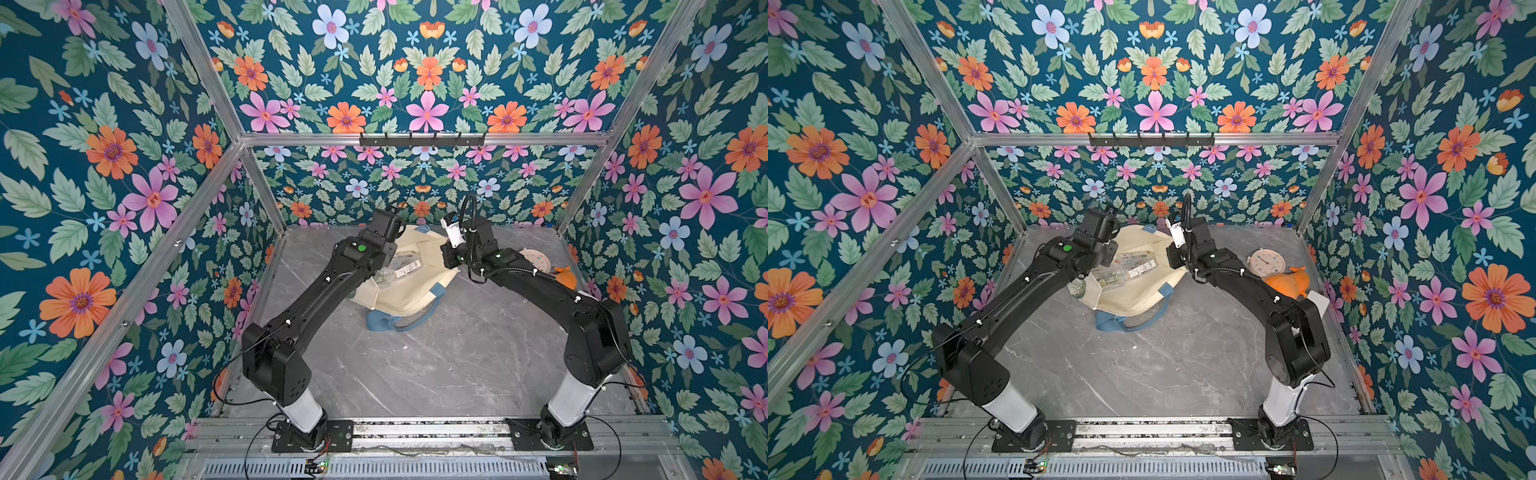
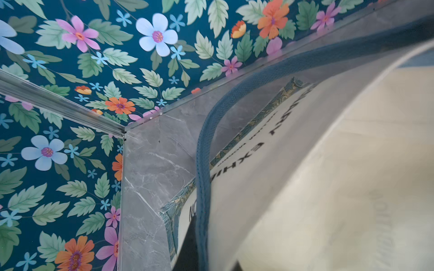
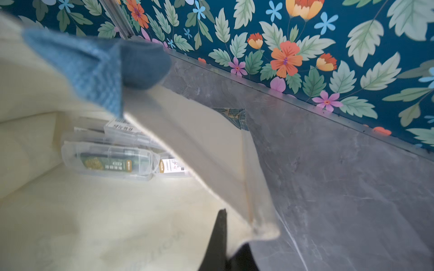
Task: Take out the compass set from the canvas bag
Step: Adjust the canvas bag at the center of the board.
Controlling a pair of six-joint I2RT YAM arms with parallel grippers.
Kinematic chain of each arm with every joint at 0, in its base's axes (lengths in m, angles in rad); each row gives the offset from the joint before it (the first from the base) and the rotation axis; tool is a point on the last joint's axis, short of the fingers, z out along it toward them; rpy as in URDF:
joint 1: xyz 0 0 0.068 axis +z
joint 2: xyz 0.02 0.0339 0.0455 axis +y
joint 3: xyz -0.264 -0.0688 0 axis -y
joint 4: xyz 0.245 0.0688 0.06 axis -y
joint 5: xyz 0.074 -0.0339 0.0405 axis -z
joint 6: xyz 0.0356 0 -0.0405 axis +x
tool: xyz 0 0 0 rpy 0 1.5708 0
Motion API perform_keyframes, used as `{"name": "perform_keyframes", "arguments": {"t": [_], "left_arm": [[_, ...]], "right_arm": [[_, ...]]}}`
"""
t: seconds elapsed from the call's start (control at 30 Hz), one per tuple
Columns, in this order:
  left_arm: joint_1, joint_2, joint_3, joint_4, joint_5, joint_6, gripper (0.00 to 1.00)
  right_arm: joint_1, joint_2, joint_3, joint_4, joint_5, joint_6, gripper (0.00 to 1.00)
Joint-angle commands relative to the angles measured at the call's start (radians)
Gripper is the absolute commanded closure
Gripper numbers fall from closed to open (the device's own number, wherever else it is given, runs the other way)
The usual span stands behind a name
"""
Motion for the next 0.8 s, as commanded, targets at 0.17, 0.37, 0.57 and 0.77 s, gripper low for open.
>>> {"name": "perform_keyframes", "arguments": {"t": [0.17,0.37,0.57,0.77], "left_arm": [[-0.057,-0.019,-0.080,0.166,0.100,-0.045,1.00],[-0.077,-0.042,-0.089,0.177,0.082,-0.048,1.00],[-0.092,-0.038,-0.078,0.174,0.087,-0.056,1.00],[-0.108,-0.039,-0.086,0.181,0.074,-0.068,1.00]], "right_arm": [[0.002,-0.035,-0.135,0.048,-0.010,0.107,0.81],[0.002,-0.202,-0.128,-0.101,0.008,0.151,0.46],[0.018,-0.402,-0.220,-0.039,-0.138,0.330,0.35],[0.120,-0.534,-0.289,-0.084,-0.101,0.370,0.35]]}}
